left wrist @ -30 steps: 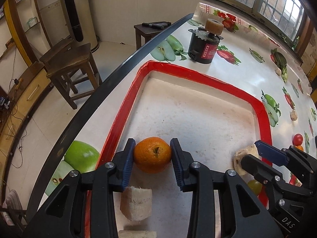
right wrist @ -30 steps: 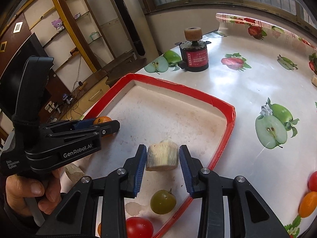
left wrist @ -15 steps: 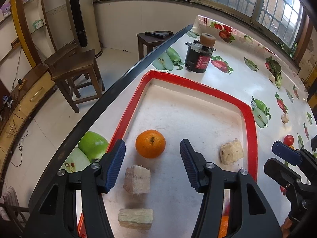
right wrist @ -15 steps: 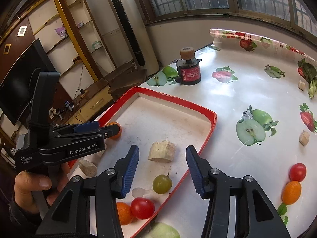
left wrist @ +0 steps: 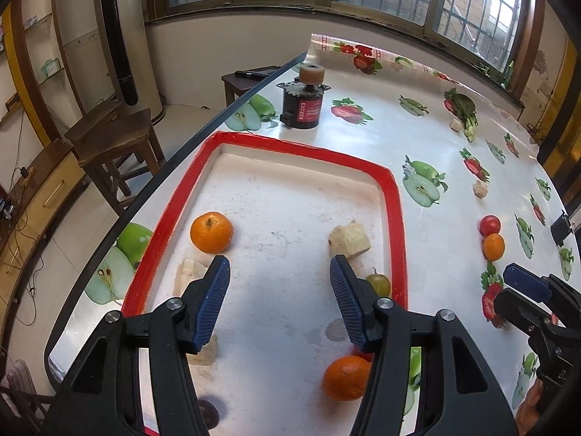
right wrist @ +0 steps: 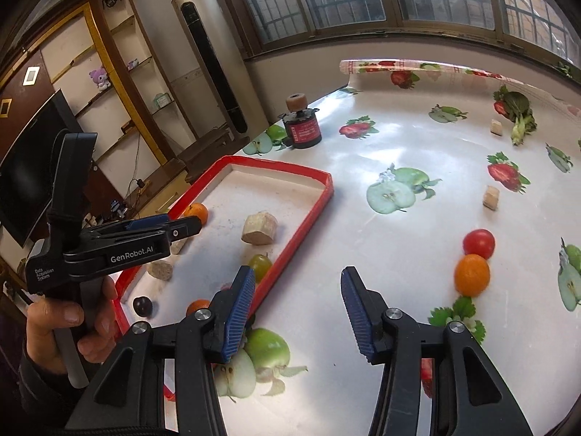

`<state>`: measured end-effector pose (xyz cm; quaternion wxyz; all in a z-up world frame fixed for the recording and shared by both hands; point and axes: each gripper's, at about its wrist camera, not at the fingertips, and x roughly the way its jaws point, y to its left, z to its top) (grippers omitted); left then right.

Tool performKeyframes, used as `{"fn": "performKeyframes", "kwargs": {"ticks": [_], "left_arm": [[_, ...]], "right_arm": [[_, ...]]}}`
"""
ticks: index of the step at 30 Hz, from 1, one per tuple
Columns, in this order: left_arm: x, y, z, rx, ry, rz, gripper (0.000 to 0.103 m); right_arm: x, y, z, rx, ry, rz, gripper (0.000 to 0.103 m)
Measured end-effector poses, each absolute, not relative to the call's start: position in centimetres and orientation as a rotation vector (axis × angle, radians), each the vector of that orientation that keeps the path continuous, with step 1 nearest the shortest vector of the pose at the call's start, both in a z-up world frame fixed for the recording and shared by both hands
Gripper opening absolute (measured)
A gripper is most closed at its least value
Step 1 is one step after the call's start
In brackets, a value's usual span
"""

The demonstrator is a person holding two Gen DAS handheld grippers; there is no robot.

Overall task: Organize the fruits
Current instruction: 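Grasp another beige cube with the right gripper while the left grasps an orange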

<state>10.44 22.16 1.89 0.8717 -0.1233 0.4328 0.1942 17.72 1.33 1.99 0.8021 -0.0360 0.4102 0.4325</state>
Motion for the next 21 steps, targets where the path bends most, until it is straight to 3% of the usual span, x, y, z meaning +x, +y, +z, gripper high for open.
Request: {"fn": "performKeyframes", "kwargs": {"ticks": [21], "left_arm": [[11.5,13.7,2.8,-0.193,0.910,0.250,0.056]], "right_arm": [[18.1,-10.7,1.8,0.008,0.883,0.732,0.051]]}}
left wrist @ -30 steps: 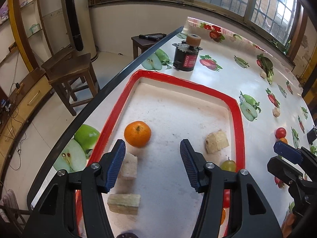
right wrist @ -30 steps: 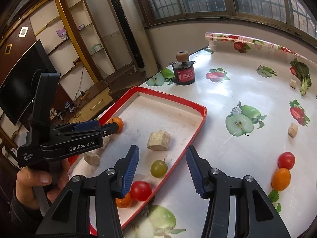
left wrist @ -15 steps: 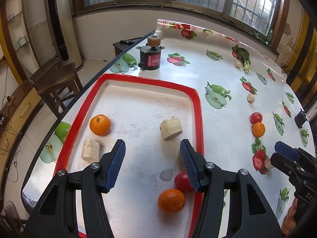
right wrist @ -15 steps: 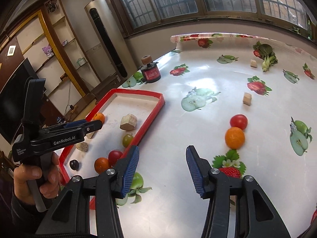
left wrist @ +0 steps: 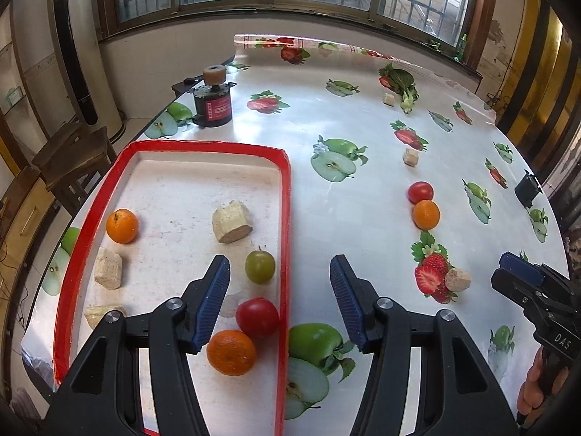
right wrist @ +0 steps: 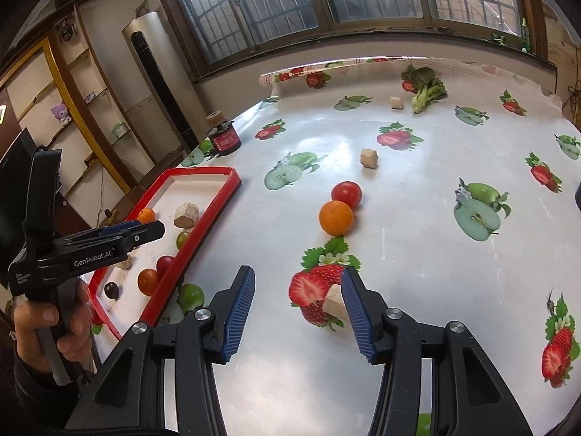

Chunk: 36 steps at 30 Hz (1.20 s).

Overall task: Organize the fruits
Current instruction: 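Grasp another beige cube with the right gripper while the left grasps an orange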

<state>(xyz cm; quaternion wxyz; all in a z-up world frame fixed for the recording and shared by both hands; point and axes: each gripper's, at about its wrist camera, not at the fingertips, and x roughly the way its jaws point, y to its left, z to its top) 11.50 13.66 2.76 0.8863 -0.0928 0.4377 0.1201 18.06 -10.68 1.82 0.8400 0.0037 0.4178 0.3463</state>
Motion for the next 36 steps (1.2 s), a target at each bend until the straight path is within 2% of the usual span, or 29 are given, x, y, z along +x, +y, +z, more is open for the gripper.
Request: {"fn": "performKeyframes", "kwargs": {"ticks": [15,36], "left_arm": [[13.8,9.5,2.2,-0.179,0.938,0.171,0.056],[24.4,3.2,-2.7,-0.227,1.045,0.003,0.056]], "right_arm": [[18.2,-14.8,-0.2,0.020,0.915,0.653,0.052],[25.2,-15.0,0.6,0.039,0.880,0.588,0.052]]}}
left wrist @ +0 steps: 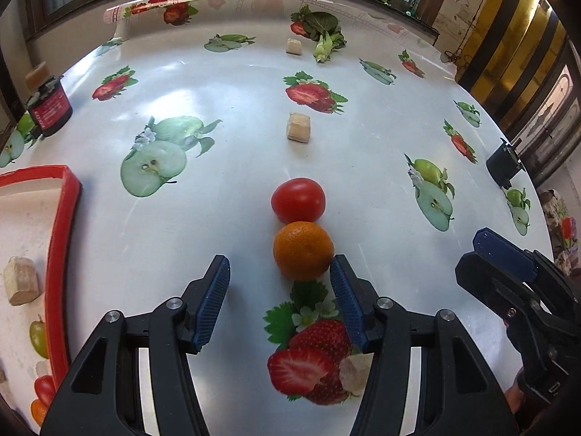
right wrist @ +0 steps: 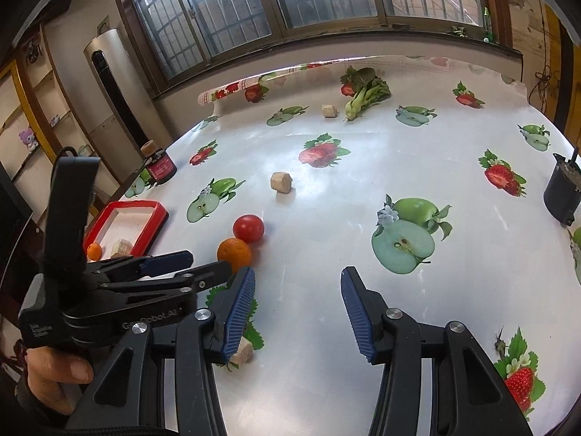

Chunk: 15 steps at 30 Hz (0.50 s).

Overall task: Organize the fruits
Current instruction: 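Grasp another beige cube with the right gripper while the left grasps an orange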

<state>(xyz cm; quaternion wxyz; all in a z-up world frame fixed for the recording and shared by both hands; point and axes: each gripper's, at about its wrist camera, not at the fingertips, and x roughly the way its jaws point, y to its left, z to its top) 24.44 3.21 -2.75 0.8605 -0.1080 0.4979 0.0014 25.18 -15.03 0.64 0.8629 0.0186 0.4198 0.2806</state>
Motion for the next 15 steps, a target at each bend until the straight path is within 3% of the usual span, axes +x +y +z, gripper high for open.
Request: {"fn": "performKeyframes", "kwargs": {"ticks": [2,3,4,11,15], "left_arm": [[24.8,3.3,-3.1,-0.253,1.030,-0.025,0.051],[24.7,3.4,-2.9,-0.257,1.015,-0.045,0.036],[24.7,3.5,-2.7,-0.272,1.011,-0.074,0.031],[23.2,6.4,-1.5,-0.261,0.971,0.009,0.031],[22.1,8.6,-0.3,-0.289,0.940,0.039,0.031]], "right_arm": [[26.0,-14.9,0.4,0.049,0.885,0.589,0.052],[26.3,-14.8,0.3,0.056,0.888,0.591,0.052],[26.8,-14.5,0.2,0.061,0.891,0.594,0.052],[30.7,-10.4,-0.8,0.048,0.894,0.612,0.050],[33.8,-7.5,-1.6,0.035,0.905,0.613,0.045]]}}
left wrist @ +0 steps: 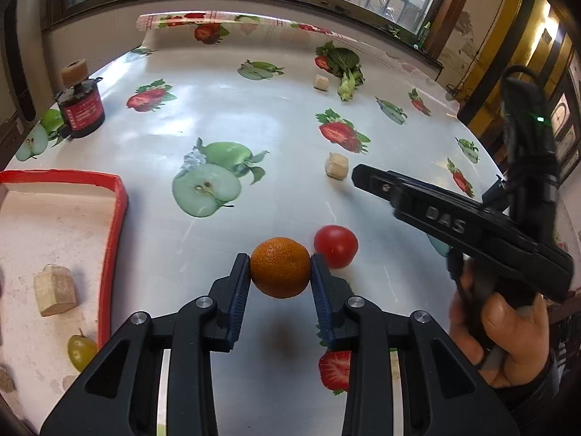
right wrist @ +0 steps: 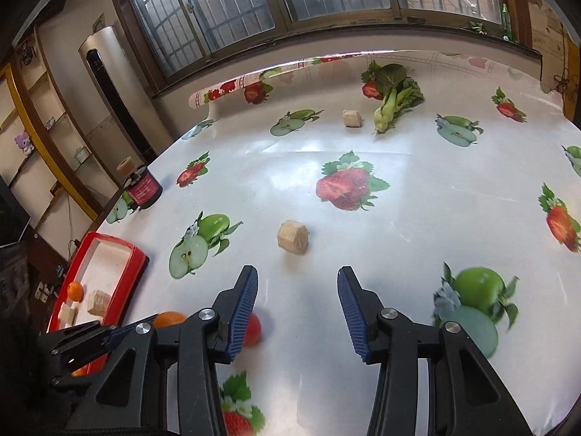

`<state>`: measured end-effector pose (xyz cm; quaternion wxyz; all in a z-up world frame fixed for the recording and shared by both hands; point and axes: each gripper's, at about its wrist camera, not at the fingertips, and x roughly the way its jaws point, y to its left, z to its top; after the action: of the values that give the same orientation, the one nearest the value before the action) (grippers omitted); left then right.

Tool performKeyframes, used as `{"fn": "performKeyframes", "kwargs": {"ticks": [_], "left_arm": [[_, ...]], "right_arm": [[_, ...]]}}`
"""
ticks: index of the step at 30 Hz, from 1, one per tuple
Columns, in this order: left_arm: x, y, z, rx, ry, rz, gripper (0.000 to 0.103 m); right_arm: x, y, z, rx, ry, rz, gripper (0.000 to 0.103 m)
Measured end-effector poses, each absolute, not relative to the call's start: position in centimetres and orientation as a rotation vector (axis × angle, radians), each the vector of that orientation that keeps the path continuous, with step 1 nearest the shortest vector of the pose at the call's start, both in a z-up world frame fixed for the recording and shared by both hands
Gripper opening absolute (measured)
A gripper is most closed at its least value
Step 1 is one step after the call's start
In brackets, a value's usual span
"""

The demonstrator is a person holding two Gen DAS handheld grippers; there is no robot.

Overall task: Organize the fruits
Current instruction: 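Grasp another beige cube with the right gripper while the left grasps an orange, then carry the beige cube and orange over the tray with both grippers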

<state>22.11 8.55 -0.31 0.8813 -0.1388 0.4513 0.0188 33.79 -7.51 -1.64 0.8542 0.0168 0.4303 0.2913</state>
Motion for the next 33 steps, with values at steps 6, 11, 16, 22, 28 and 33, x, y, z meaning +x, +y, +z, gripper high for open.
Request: {"fn": "performKeyframes", "kwargs": {"ticks": [6,11,16,22,28,33], "left_arm": [[21.1,10.1,0.7,-0.293,0.920,0.071,0.031],[20.5,10.8,1.0,-0.304,0.905,0.078,0.031],[19.1,11.0,1.4,-0.297,0.896,0.092,0.031],[17.0,12.1,1.8,-0.310,0.886,0.128,0.031],[14.9,13.9,2.2,-0.319,0.874,0.170,0.031],[13.3,15.2,2.6,-0.320,0.864,0.200,0.031]], "right_arm": [[36.9,-3.3,-3.7,-0.070,0.936,0.578,0.021],[35.7,-3.6,-3.1,-0.067,0.913,0.581,0.021],[32.5,-4.7,-0.8,-0.051,0.883,0.627,0.021],[28.5,-4.7,1.5,-0.036,0.854,0.692,0.021],[25.0,-3.2,2.4,-0.049,0.838,0.751,0.021],[23.0,-1.6,2.5,-0.052,0.840,0.788,0.021]]}}
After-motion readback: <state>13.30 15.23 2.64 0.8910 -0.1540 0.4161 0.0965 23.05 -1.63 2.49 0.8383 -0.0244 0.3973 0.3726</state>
